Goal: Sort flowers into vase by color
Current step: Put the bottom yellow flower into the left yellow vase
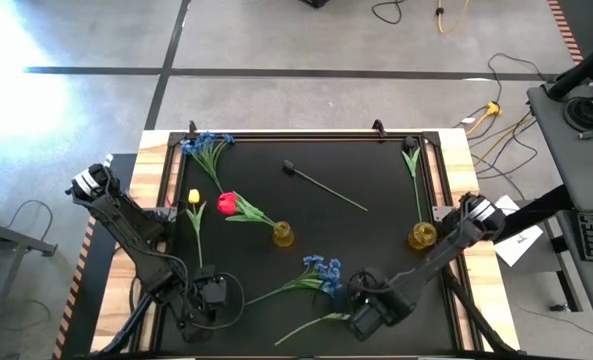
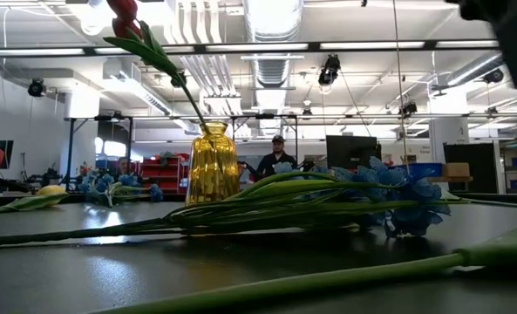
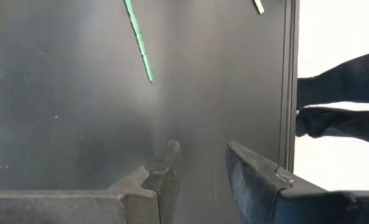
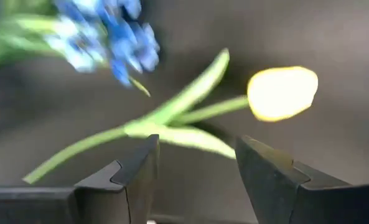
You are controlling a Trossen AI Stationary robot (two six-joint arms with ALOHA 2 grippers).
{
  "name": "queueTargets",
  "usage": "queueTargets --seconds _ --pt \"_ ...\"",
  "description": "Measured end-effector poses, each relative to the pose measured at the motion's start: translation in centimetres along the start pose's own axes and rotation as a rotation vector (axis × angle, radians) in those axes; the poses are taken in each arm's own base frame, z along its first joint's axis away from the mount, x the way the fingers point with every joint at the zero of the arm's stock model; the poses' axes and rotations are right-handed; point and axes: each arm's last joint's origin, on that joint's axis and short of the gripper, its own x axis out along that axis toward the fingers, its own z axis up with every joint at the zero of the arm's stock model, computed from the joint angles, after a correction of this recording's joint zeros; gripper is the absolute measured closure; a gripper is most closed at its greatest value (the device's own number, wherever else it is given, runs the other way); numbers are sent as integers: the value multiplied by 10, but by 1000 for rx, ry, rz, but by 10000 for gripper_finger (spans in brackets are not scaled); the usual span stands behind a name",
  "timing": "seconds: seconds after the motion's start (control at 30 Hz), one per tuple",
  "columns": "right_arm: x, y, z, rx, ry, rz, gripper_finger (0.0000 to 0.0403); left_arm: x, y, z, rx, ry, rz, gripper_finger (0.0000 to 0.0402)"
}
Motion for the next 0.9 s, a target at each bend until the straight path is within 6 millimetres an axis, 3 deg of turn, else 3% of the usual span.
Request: queueTargets --seconds 0.43,0.9 --pt "59 17 -2 55 7 -70 200 0 0 1 -1 -29 10 287" --pt "60 17 -9 73 85 -89 200 0 0 1 10 -29 10 287"
